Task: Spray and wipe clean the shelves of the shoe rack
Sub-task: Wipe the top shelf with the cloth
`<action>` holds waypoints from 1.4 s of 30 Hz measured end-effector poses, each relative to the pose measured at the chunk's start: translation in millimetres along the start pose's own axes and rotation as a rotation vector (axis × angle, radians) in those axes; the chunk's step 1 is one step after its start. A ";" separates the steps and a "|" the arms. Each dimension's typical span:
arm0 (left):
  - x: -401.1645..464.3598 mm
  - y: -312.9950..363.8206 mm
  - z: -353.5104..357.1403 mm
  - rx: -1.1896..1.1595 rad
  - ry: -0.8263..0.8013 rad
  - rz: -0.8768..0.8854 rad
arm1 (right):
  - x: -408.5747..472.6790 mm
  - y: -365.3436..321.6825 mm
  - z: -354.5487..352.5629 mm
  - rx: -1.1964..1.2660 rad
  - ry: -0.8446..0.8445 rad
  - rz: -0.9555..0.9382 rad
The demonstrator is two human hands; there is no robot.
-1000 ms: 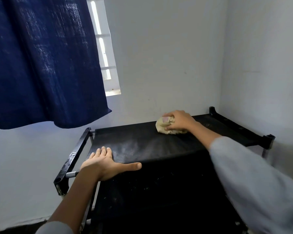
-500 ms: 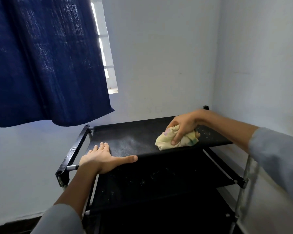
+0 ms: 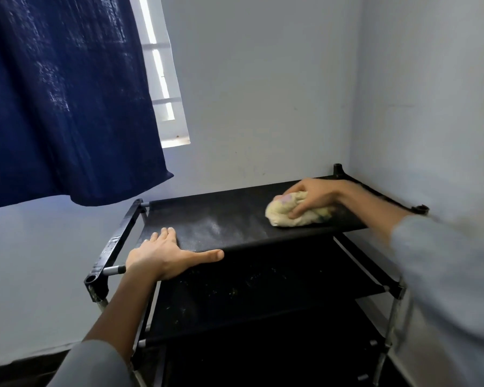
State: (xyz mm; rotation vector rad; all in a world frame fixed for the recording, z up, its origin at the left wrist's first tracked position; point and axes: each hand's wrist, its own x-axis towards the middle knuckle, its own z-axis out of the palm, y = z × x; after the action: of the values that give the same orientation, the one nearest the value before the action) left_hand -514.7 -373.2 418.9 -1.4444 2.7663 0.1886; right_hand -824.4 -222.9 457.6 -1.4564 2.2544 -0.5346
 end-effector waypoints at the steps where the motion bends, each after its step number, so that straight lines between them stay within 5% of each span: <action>1: 0.9 -0.1 0.6 0.000 0.000 0.002 | 6.1 -17.1 11.4 0.046 0.000 -0.031; 9: 5.6 -5.4 0.9 0.020 0.007 0.025 | 44.7 -134.3 83.4 -0.016 -0.067 -0.252; 14: 3.8 -4.4 0.4 0.011 -0.026 0.020 | 2.6 -60.8 36.6 -0.105 -0.067 -0.174; 21: 2.8 -1.3 -1.9 -0.007 -0.034 0.019 | -65.0 68.5 -33.8 -0.114 0.160 0.133; 26: -0.4 12.7 -1.0 -0.013 -0.032 0.065 | -66.6 56.6 -23.1 -0.110 0.221 0.082; 34: -1.2 133.6 16.6 -0.054 0.002 0.268 | -38.6 -23.9 29.1 -0.062 0.165 -0.141; 42: 16.2 141.1 22.9 -0.118 -0.079 0.180 | -43.4 44.1 -3.3 -0.100 0.283 0.033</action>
State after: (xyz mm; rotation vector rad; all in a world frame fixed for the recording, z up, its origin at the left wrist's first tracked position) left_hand -640.4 -304.0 409.1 -1.1791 2.8616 0.4084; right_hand -843.5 -165.9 443.0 -1.4663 2.5520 -0.6619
